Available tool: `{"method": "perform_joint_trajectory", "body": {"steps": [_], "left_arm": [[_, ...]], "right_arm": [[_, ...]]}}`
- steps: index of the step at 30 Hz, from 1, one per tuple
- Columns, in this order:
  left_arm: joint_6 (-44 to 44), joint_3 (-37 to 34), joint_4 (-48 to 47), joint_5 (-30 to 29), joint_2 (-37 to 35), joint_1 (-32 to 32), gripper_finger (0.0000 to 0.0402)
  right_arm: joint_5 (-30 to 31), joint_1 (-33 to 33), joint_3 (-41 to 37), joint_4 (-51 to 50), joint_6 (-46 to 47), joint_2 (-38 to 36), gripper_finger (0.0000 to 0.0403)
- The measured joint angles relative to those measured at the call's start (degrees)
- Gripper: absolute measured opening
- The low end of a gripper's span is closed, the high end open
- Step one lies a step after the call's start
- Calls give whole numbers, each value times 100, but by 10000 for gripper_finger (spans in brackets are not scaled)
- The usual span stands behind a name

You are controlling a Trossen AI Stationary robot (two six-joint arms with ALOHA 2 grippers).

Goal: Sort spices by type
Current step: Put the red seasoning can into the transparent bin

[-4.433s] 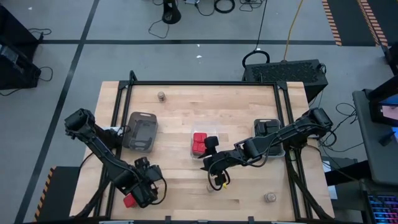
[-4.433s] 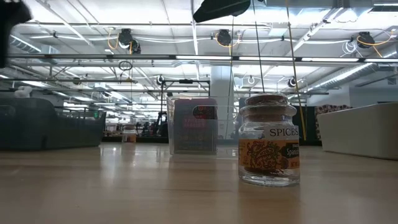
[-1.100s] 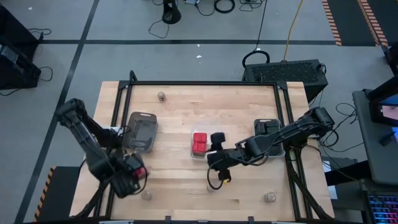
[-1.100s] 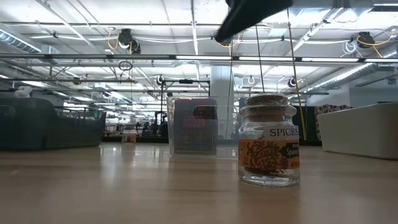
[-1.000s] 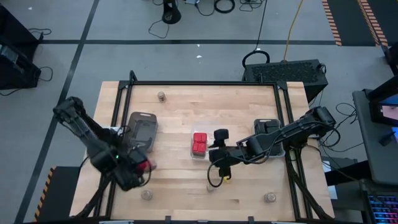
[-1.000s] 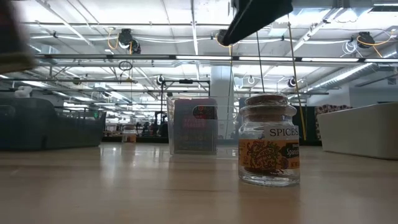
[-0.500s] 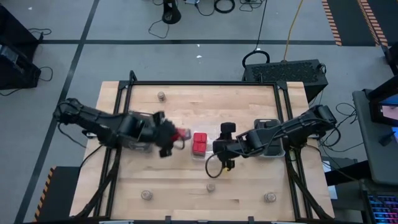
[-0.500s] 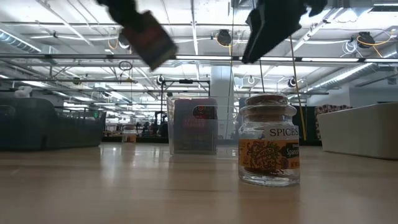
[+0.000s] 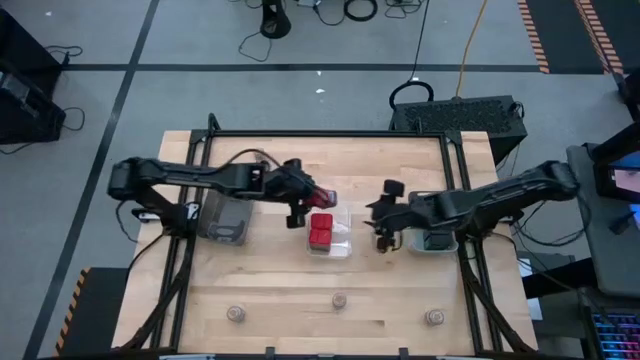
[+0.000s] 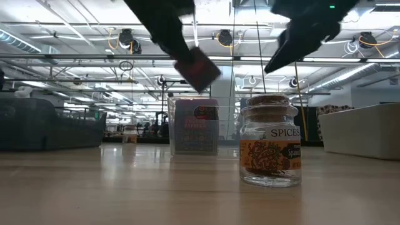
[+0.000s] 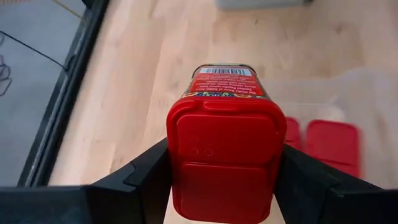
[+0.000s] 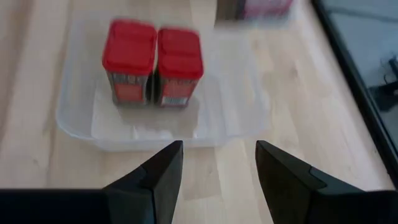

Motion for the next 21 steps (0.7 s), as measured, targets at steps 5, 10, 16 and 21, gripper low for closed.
{"method": "perform_joint_trajectory", "body": {"steps": [5,10,16,21], "left_arm": [[442,0,452,374,667,201,229],[594,268,363,422,1027,385,229],[609,358,162,826,1069,568,229],[608,358,-47,949,1073,663,229]], "right_arm": [[-2,1,-744,472,39,-1153,185],[0,8,-894,508,303,-1802,185],[-4,8,-924,508,273,-1883,185],[-4,8,-924,604,242,-1734,185]]}}
